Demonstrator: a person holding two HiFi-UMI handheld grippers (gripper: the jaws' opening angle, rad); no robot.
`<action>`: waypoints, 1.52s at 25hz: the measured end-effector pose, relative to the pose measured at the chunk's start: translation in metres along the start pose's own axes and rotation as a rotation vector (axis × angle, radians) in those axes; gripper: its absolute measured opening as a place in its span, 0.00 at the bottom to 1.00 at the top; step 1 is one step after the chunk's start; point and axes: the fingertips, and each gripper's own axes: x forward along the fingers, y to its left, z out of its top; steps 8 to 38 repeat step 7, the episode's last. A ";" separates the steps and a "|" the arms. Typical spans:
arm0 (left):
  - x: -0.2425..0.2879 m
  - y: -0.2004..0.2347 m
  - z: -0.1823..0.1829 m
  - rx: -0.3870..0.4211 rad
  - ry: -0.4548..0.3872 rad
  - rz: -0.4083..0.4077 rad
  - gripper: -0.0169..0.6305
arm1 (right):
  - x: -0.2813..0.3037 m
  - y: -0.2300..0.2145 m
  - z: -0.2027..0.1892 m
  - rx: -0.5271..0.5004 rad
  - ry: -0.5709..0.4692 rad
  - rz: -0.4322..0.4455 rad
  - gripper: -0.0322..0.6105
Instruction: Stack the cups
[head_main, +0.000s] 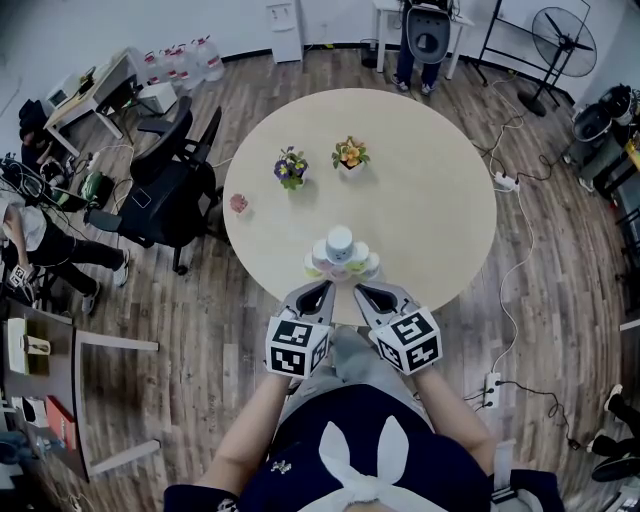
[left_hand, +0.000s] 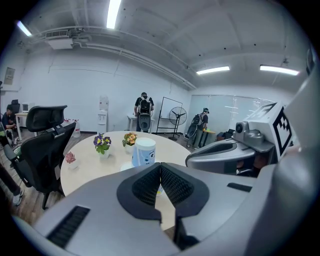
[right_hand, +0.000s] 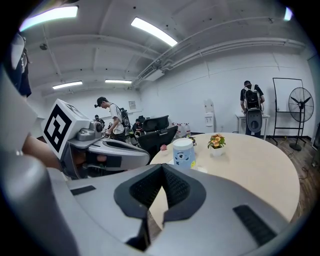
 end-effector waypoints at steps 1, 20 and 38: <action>0.000 0.000 -0.001 0.000 0.000 -0.001 0.06 | 0.000 0.001 -0.001 -0.001 0.002 0.001 0.05; -0.001 -0.003 -0.002 -0.001 0.003 -0.005 0.06 | -0.001 0.004 -0.003 -0.005 0.008 0.010 0.05; -0.001 -0.003 -0.002 -0.001 0.003 -0.005 0.06 | -0.001 0.004 -0.003 -0.005 0.008 0.010 0.05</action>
